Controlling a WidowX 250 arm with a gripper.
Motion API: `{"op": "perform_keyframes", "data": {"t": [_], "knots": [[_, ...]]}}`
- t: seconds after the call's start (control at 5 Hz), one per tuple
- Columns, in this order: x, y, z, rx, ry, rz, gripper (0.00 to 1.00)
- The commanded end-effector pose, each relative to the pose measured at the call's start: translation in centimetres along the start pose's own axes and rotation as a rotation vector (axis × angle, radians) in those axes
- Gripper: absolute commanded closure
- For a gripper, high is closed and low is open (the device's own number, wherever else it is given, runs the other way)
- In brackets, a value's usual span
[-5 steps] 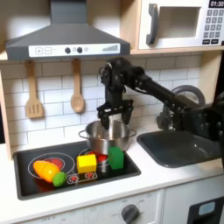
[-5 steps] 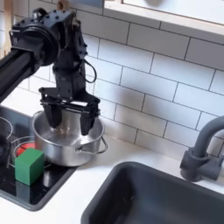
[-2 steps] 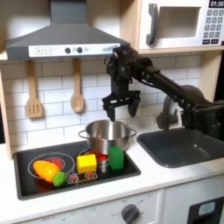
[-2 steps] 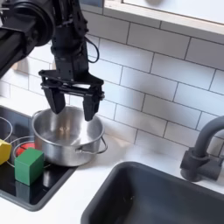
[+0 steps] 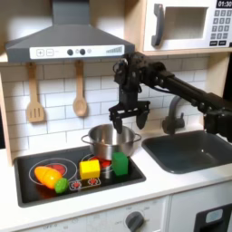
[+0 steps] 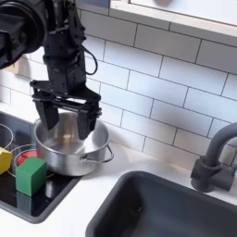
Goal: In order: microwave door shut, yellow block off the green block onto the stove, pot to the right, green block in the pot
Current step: 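Drag the pot to the right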
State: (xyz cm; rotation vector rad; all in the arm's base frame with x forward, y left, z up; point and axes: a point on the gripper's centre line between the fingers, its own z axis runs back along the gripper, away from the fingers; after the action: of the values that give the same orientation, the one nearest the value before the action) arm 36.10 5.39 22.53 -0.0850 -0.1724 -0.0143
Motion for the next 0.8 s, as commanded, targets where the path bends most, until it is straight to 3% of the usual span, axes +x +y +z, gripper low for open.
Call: {"op": "perform_keyframes", "data": {"t": [0.0,0.2,0.6], "knots": [[-2.1,0.9,0.4,0.014,0.007,-0.009,0.0],[-3.4,1.1,1.4,0.01,-0.003,-0.014,0.0],[-6.3,2.8,1.6,0.008,0.014,0.027,0.0]]}}
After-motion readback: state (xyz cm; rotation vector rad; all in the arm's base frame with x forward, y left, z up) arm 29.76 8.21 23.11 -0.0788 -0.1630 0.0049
